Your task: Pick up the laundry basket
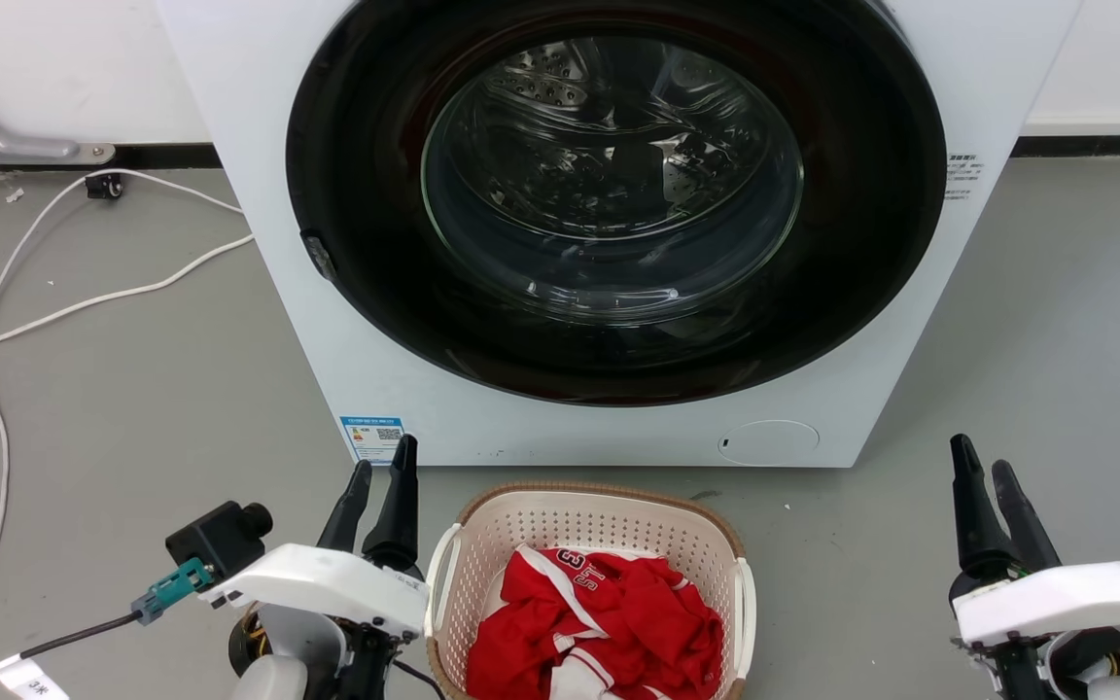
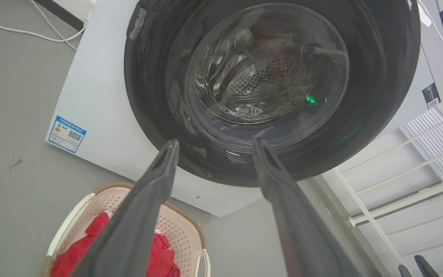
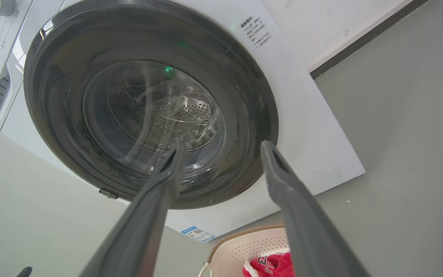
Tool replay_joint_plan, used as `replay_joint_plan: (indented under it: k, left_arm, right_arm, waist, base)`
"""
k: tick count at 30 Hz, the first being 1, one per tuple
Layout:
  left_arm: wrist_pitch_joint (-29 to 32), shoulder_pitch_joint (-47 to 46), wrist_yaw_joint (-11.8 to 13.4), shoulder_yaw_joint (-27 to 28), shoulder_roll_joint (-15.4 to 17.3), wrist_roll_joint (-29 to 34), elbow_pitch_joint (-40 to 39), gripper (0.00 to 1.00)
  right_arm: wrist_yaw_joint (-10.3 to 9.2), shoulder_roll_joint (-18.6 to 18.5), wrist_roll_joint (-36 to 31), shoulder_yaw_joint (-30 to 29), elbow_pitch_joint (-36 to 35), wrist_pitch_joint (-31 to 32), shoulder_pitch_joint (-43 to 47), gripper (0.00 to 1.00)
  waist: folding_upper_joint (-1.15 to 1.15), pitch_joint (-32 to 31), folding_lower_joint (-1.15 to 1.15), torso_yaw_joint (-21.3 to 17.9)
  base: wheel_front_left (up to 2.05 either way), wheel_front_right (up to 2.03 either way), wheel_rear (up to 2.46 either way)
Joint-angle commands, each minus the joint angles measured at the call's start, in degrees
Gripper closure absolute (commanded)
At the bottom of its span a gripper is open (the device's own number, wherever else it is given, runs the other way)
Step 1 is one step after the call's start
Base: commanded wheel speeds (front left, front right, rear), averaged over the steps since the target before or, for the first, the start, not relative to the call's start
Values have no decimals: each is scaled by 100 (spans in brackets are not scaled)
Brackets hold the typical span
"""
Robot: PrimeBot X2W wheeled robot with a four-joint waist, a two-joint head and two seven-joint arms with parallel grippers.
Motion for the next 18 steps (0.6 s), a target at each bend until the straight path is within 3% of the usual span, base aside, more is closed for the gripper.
replay_joint_plan:
  k: [1,18]
  left_arm:
    - [-56,-164,32,-43,16,180,-40,0]
    - [-348,-226,218,-330,17,1435,110,0]
  right_arm:
    - [2,-26,-238,14,-58,-50,-23,0]
    - [1,9,-1674,153,-32,-248,3,0]
  waist:
    - [0,0,0,2]
    - [0,11,0,17]
  base:
    - [0,0,0]
    - [0,0,0]
